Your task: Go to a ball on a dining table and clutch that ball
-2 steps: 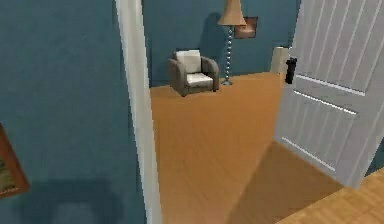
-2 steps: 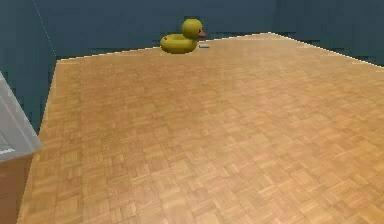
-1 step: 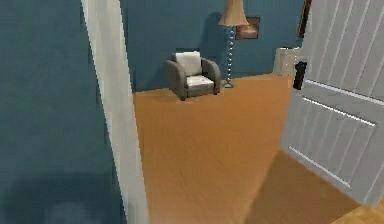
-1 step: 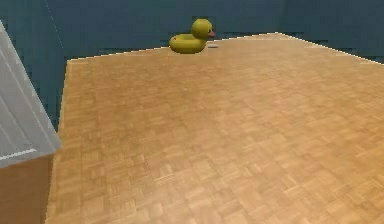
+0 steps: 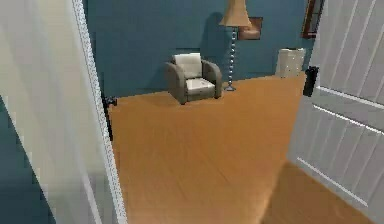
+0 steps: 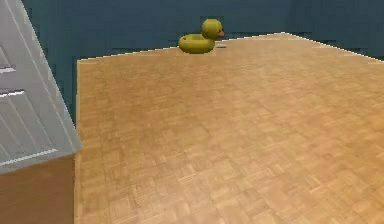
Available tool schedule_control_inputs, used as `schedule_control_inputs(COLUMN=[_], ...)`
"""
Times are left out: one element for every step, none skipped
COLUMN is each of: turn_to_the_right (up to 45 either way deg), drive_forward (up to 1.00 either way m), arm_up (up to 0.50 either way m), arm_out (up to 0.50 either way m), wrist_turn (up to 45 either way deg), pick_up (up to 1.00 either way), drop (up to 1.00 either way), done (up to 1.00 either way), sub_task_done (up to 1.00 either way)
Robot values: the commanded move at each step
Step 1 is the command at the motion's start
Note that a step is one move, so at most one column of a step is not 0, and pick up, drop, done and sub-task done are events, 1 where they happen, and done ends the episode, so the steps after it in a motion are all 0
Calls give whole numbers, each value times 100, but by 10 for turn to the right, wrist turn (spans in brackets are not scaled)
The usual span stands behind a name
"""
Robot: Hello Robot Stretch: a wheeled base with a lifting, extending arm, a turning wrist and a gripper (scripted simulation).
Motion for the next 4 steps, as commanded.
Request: schedule_control_inputs(turn_to_the_right=[450, 450, 450, 210], drive_forward=[0, 0, 0, 0], arm_up=[0, 0, 0, 0], arm_out=[0, 0, 0, 0], wrist_turn=[0, 0, 0, 0], pick_up=[0, 0, 0, 0], drop=[0, 0, 0, 0], done=[0, 0, 0, 0], sub_task_done=[0, 0, 0, 0])
